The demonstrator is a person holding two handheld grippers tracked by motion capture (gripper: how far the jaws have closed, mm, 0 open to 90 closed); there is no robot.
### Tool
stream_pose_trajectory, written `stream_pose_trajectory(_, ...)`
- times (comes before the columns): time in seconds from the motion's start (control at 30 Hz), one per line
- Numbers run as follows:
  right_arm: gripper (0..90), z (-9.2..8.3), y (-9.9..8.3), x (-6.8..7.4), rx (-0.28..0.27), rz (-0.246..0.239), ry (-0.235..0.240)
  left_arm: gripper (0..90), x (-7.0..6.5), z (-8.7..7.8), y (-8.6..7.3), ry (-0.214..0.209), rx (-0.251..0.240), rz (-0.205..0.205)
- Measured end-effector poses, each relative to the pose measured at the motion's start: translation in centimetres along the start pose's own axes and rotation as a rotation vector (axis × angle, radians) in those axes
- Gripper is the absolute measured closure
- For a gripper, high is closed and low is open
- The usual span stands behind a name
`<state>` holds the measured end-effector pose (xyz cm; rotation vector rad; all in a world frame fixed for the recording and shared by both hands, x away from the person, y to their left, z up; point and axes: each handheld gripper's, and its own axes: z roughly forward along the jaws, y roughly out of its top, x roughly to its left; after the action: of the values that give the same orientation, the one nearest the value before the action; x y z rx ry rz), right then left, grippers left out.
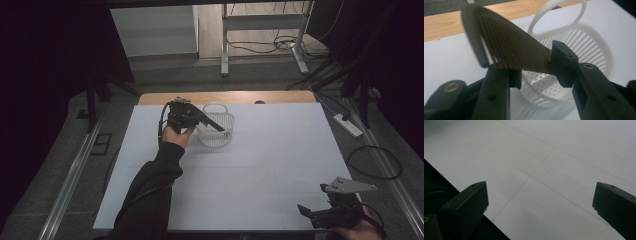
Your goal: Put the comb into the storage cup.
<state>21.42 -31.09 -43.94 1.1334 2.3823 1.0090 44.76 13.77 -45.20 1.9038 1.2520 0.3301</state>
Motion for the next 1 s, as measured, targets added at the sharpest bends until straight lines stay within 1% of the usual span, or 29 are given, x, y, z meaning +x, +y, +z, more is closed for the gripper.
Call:
stream_pose_trajectory(0.3, 0.8, 0.01, 0.0, 0.04, 0.0, -0.003, 0.0, 50.0, 0.09, 0.41, -0.44, 0.037, 0.025, 0.016)
stream_pose_trajectory(0.5, 0.8, 0.01, 0.01, 0.04, 0.001, -0.003, -0.001, 41.6, 0.07, 0.57, -0.58, 0.046, 0.041, 0.019)
stream_pose_trajectory(0.6, 0.8, 0.01, 0.01, 0.05, 0.002, -0.004, -0.001, 38.0, 0.11, 0.67, -0.63, 0.042, 0.05, 0.018)
stream_pose_trajectory(0.83, 0.8, 0.02, 0.01, 0.08, 0.003, -0.006, 0.0, 24.7, 0.17, 0.62, -0.6, 0.035, 0.057, 0.021)
stream_pose_trajectory(1.0, 0.8, 0.01, 0.01, 0.06, 0.001, -0.005, 0.0, 14.1, 0.29, 0.61, -0.68, 0.025, 0.073, 0.027)
